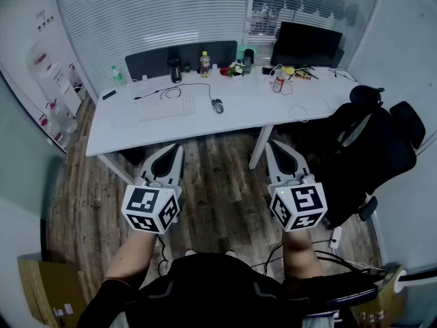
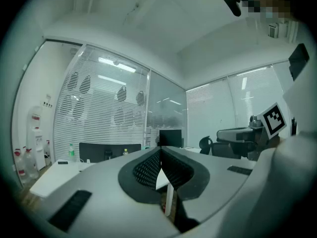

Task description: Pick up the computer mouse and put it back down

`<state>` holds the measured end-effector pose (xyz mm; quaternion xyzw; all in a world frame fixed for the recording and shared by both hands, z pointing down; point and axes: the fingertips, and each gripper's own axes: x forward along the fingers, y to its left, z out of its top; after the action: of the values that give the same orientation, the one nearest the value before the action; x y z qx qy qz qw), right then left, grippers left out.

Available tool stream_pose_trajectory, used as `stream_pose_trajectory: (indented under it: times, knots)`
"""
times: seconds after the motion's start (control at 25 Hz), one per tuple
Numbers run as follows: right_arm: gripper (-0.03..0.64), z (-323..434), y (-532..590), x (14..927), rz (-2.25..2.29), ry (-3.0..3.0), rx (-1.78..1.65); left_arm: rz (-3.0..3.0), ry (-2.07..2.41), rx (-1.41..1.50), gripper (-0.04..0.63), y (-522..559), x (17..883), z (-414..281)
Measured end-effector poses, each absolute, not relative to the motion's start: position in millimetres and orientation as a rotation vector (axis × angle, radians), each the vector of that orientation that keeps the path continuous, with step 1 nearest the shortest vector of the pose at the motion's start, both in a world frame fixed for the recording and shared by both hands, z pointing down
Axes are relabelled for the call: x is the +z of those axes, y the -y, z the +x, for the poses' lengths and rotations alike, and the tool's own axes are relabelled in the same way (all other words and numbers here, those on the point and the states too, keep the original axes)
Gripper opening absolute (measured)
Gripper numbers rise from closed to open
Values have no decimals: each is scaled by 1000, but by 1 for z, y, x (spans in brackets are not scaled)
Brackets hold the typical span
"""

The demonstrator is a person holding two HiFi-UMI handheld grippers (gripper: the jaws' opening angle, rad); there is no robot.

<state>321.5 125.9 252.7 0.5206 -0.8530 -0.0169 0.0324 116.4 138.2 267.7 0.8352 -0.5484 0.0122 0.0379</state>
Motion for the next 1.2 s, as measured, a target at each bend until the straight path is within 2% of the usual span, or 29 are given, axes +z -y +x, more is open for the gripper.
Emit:
stream_pose_trajectory:
  times: [1.2]
  knots:
    - [2,301,-133,254,1617,2626,7,2562,1752,87,31,-149,268,95]
